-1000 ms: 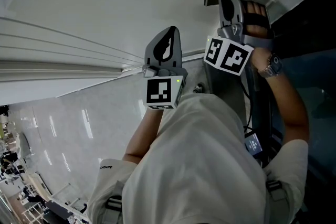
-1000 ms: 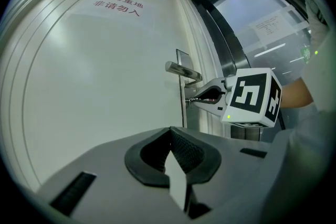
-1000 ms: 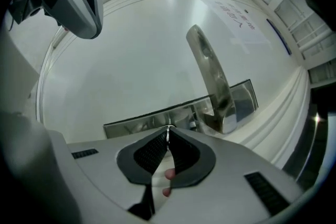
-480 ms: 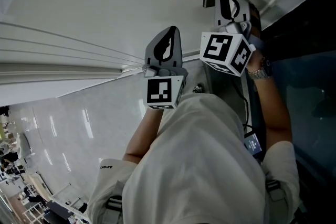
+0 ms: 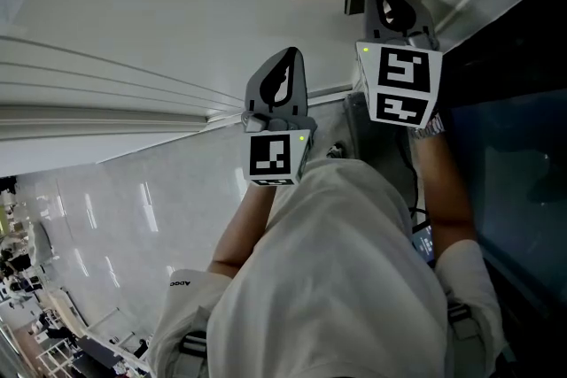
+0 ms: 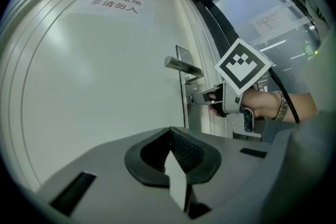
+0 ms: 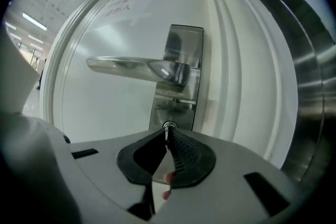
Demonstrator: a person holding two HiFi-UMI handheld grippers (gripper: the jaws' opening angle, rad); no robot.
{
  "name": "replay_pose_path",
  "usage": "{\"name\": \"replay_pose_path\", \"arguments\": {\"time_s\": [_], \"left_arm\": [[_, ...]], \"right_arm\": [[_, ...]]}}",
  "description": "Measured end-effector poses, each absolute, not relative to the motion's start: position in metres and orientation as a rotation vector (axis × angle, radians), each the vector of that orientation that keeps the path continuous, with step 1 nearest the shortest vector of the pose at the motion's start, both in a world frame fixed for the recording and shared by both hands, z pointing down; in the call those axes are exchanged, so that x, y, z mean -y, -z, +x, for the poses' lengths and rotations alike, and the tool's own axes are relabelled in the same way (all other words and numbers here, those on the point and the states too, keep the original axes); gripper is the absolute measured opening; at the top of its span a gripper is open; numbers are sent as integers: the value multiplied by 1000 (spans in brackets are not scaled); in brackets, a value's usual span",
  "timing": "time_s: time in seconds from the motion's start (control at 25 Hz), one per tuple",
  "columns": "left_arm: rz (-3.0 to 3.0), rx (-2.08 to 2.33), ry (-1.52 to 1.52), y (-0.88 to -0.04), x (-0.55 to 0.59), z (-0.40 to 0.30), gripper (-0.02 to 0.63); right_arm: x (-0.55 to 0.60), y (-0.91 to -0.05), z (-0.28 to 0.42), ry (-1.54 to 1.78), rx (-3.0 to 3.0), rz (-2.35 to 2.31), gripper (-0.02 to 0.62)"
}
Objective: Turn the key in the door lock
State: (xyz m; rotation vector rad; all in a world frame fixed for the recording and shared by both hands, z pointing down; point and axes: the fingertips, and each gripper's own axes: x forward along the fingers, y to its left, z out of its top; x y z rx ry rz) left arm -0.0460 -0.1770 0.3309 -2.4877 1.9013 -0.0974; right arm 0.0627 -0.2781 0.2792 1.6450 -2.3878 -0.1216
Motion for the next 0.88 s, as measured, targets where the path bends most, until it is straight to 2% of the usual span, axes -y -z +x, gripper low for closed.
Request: {"name": "replay_pose_path", "arguments": {"time_s": [0.2, 0.52, 0.88], "left_arm": [[-2484, -1902, 113, -333, 176, -48, 6], [-2476, -1901, 119, -332, 172, -53, 6], [-2481, -1883, 124, -335, 169, -54, 6]], "right_arm": [[280, -281, 65, -186, 2554, 1644, 12], [281, -285, 70, -994, 2756, 1625, 14], [283, -290, 70, -1313, 2782, 1647, 15]]}}
